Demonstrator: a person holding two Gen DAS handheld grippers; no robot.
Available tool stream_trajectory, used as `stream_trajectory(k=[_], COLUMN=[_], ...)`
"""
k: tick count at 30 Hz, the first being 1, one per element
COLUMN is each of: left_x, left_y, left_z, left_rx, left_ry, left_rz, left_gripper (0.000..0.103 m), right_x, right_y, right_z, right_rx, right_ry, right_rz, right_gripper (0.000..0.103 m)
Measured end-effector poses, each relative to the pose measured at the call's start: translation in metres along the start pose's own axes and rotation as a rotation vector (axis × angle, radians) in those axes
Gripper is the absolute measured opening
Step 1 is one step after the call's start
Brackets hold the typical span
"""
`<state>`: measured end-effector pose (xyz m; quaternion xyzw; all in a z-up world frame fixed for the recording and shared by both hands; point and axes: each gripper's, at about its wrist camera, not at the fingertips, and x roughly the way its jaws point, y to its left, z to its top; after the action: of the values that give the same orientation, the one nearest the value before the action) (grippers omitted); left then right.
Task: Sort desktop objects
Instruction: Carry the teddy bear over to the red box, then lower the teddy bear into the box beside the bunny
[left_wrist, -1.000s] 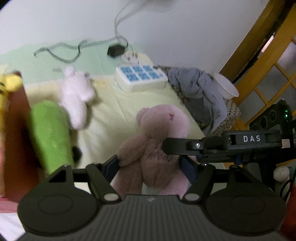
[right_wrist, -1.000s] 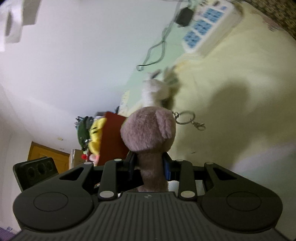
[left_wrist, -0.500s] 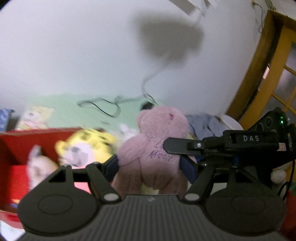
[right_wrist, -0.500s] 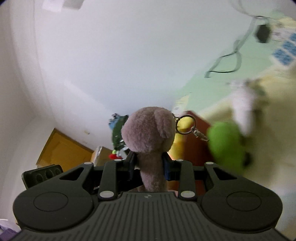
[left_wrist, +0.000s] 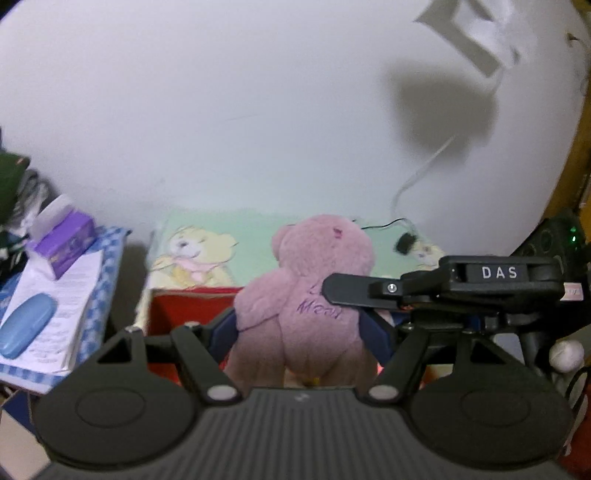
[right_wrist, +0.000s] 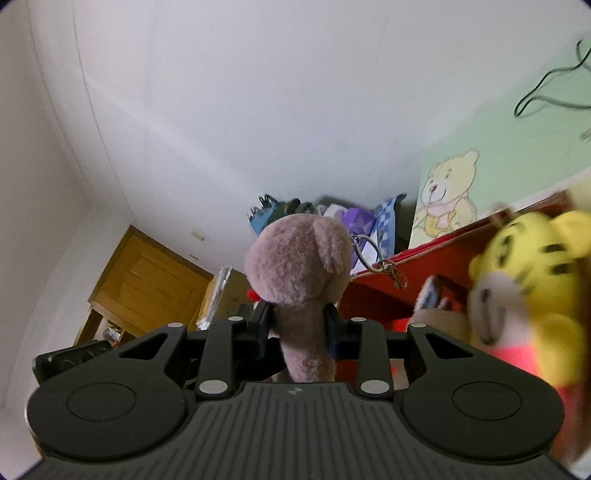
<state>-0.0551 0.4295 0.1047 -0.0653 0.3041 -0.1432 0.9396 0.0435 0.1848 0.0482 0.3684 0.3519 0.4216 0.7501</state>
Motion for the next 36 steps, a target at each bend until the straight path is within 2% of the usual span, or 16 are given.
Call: stream_trajectory(k=[4, 8, 17, 20, 25, 26, 28, 31, 36], left_x=[0.019, 0.039, 0.058, 0.053, 0.052, 0.050, 0.047, 0.048, 0.053], left_y=[0.037, 0.053, 0.058, 0.057, 0.052, 0.051, 0.047, 0.038, 0.032], left_z=[-0.008, -0.021, -0.045, -0.046, -0.048, -0.047, -0.046, -0.048, -0.049], left_rx=[-0.076, -0.124, -0.095, -0.070, -0.015, -0.016, -0.018, 0.028, 0.039], left_ry=[0.054, 0.110, 0.208, 0.217, 0.227, 0.219, 0.206, 0.194, 0.209], left_rz=[-0.005, -0.006, 0.003, 0.026, 0.067, 0.055, 0.057, 0.112, 0.105], left_gripper=[0.072, 0.072, 0.072, 0.072, 0.072, 0.071, 0.072, 0.075, 0.073], right_x=[0.040, 0.064, 0.091, 0.102, 0.118, 0.120, 0.126, 0.133, 0.140], right_y=[-0.003, -0.013, -0.021, -0.021, -0.019, -0.020, -0.021, -0.018, -0.013], right_z=[-0.001, -0.005, -0.010, -0.013, -0.016, -0.016, -0.016, -0.017, -0.019], right_rx=[0.009, 0.012, -0.053, -0.084, -0.134, -0.137, -0.146, -0.166, -0.202], right_ry=[0.051, 0.119, 0.281, 0.313, 0.324, 0.322, 0.323, 0.341, 0.363], right_rz=[-0.052, -0.111, -0.261, -0.303, -0.322, -0.324, -0.341, -0.322, -0.327], right_gripper=[0.033, 0.033, 0.033, 0.033, 0.033, 0.033, 0.025, 0.023, 0.023])
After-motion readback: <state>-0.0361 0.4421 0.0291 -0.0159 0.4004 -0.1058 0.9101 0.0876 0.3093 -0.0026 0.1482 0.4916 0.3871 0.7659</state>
